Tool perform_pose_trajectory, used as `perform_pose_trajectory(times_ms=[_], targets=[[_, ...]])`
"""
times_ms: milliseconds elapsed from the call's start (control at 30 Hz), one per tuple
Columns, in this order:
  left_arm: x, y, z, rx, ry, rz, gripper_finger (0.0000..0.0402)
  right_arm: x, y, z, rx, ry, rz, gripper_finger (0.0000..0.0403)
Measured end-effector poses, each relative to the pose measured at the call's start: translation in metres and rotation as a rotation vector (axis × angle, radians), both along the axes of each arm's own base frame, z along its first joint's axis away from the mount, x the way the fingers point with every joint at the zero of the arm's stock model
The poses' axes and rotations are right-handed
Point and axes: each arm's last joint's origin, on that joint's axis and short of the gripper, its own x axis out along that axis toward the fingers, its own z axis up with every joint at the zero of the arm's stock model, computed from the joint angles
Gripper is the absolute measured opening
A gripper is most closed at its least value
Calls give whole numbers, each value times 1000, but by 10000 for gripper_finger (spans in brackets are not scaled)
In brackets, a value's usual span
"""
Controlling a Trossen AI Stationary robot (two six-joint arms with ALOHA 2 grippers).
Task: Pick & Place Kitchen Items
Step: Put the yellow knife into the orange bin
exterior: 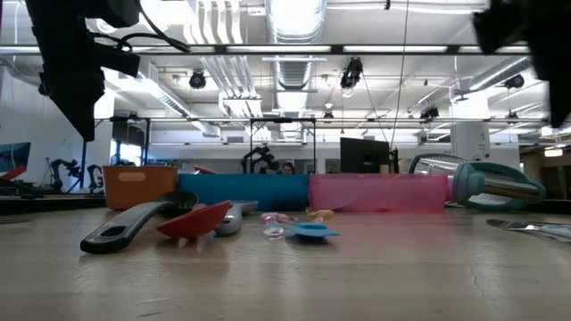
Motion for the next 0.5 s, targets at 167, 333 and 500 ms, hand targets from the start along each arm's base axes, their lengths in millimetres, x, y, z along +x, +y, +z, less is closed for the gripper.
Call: perform_pose_trajectory(times_ms=[167, 333, 500], targets=[[0, 0, 0, 0, 0, 0, 122, -23, 14, -20, 65, 94, -158, 31], [0, 0, 0, 0, 0, 0, 124, -27, 24, -35, 153, 60, -228, 56], [0, 0, 0, -1, -4, 0, 122, -19, 31, -51, 285, -59, -224, 99]])
